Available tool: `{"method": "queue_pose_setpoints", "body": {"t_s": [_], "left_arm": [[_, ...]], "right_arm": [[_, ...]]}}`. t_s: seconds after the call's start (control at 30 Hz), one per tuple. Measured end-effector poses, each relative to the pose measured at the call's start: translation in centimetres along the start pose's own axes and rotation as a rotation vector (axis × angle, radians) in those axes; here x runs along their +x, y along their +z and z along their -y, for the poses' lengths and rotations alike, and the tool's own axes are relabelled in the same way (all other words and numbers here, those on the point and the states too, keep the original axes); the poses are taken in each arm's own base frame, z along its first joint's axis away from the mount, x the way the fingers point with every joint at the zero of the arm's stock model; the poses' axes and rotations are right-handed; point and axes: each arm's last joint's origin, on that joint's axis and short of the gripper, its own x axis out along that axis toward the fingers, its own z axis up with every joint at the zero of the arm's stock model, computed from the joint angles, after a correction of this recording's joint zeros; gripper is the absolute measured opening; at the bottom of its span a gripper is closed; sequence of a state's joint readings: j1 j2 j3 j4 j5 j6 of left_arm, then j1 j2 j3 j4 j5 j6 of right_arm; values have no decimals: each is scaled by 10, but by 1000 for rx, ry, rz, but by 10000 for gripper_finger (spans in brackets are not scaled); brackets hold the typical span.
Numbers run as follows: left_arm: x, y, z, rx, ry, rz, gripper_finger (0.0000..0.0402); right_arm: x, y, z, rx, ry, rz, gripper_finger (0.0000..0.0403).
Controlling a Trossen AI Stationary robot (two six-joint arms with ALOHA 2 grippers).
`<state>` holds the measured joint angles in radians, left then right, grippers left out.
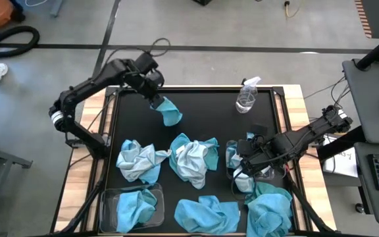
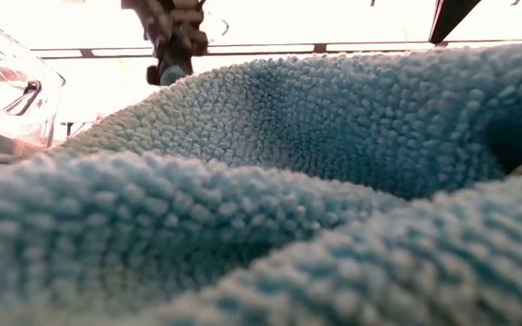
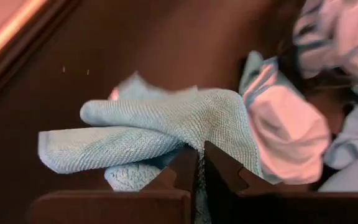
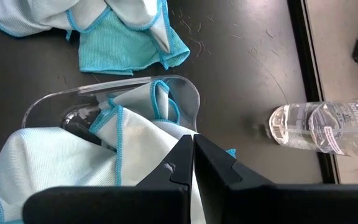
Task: Sort microfiber towel by color & place in baskets
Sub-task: Put the blue microfiber towel into the left transparent bin
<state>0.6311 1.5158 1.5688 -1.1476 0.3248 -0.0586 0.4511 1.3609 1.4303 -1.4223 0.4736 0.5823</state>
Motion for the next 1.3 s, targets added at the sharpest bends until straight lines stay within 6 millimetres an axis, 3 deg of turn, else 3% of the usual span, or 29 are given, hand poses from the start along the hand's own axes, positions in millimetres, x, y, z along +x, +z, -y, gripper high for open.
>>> {"method": "queue_pose_setpoints", "body": {"t_s": [0.13, 0.3, 0.53, 0.77, 1.03, 1.3], "left_arm": [[-30, 3, 21, 31, -17, -1, 1], [-60, -8, 53, 81, -48, -77, 1], [-95, -28, 110, 184, -152, -74, 1], [-125, -62, 168, 311, -321, -74, 1], [-144, -114, 213, 437, -408, -151, 1], [-140, -163, 245, 411, -343, -244, 1]], "right_arm": [[0, 0, 0, 18, 1, 0, 9], [0, 0, 0, 54, 2, -2, 9], [0, 0, 0, 56, 2, -2, 9], [0, 0, 0, 63, 4, -5, 9], [0, 0, 0, 60, 4, -5, 9], [0, 0, 0, 47, 3, -5, 9]]}}
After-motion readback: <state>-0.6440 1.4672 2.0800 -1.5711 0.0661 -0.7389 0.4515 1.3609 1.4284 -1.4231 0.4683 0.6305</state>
